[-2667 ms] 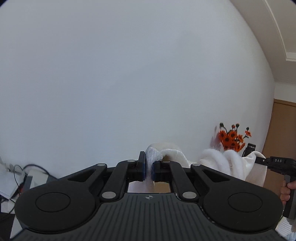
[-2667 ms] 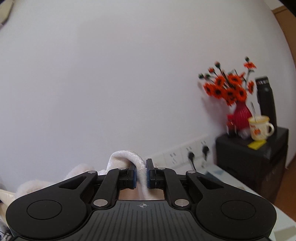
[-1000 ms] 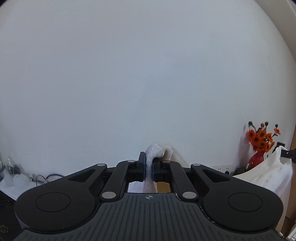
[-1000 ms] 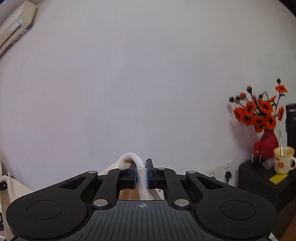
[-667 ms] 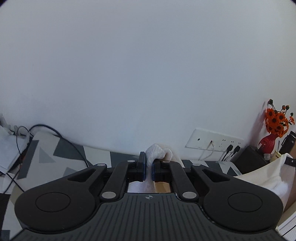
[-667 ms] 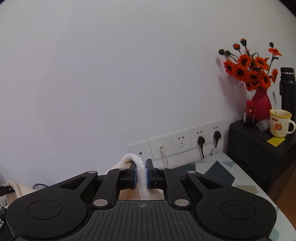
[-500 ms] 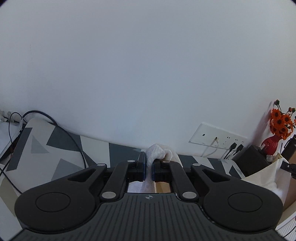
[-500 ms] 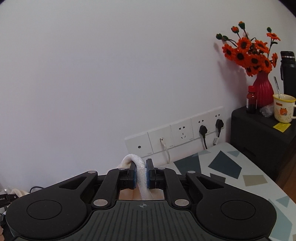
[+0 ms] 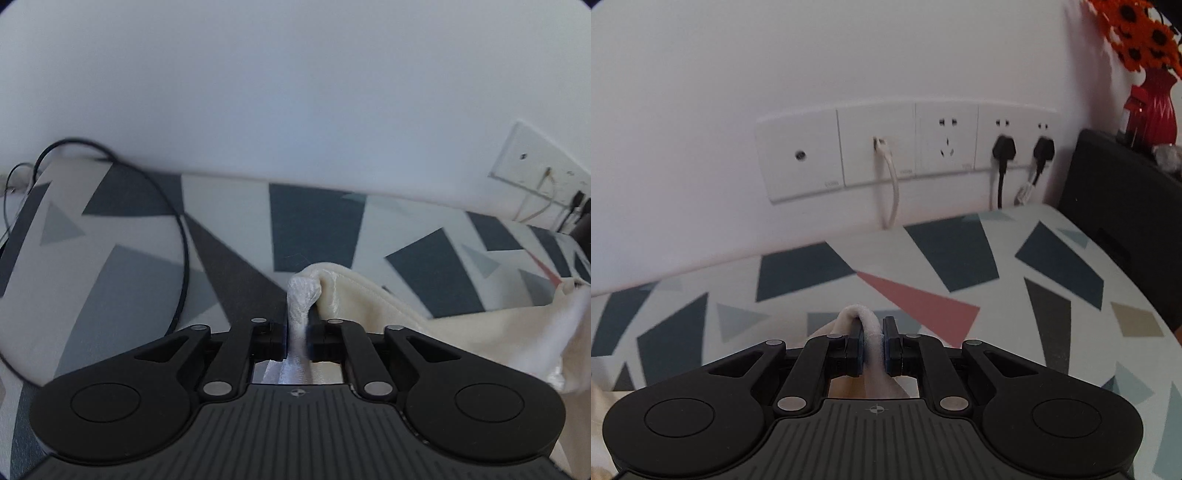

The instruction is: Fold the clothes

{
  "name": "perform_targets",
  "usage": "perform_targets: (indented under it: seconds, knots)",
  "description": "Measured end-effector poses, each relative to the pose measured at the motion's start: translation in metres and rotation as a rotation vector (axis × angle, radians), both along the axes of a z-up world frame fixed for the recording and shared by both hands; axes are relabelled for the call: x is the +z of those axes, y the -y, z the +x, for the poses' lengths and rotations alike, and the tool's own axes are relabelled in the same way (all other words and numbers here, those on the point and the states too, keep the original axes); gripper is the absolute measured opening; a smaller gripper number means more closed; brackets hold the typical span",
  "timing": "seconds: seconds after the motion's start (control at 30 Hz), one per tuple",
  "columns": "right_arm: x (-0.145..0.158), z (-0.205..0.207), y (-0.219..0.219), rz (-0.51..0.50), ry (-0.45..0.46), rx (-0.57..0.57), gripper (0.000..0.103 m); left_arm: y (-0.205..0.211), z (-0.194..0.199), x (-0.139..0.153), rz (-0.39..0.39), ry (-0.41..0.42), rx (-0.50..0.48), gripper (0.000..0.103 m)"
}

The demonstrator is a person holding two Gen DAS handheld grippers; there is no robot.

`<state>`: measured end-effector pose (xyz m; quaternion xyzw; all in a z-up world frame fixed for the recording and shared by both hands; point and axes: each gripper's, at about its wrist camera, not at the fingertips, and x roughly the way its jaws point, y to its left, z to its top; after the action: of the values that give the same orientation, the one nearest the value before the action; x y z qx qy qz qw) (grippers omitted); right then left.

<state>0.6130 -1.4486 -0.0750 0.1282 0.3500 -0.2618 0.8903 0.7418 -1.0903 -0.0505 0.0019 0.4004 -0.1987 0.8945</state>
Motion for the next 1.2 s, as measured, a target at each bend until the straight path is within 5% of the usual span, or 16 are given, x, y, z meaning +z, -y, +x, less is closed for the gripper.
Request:
perform_targets:
  seconds: [0.03, 0.1, 0.3, 0.53, 0.73, 0.83, 1.0, 1.2]
  knots:
    - [-0.007, 0.004, 0.001, -0.003, -0.018, 0.013, 0.011, -0.001, 0.000, 0.002, 0.011, -0.008, 0.009, 0.024]
    - [-0.012, 0.003, 0.001, -0.025, -0.021, 0.042, 0.021, -0.004, 0.001, 0.006, 0.033, -0.024, 0.027, 0.056]
    - [0.005, -0.020, 0.016, 0.033, 0.040, 0.078, 0.048, -0.022, -0.007, 0.032, 0.083, -0.042, 0.050, 0.074]
    - [0.067, -0.050, 0.000, 0.031, 0.225, 0.256, 0.050, -0.056, -0.082, 0.047, 0.080, -0.129, 0.016, 0.076]
    - [0.066, -0.031, -0.072, 0.232, 0.154, 0.699, 0.050, -0.048, -0.154, 0.017, 0.210, -0.233, -0.001, 0.076]
    - [0.053, -0.027, -0.118, 0.259, 0.087, 0.864, 0.049, -0.050, -0.180, 0.010, 0.212, -0.258, 0.001, 0.076]
    - [0.041, -0.030, -0.182, 0.331, -0.008, 1.102, 0.049, -0.077, -0.205, 0.011, 0.113, -0.317, 0.083, 0.076]
    - [0.020, -0.044, -0.233, 0.312, -0.137, 1.226, 0.049, -0.131, -0.241, 0.007, -0.075, -0.404, 0.280, 0.076]
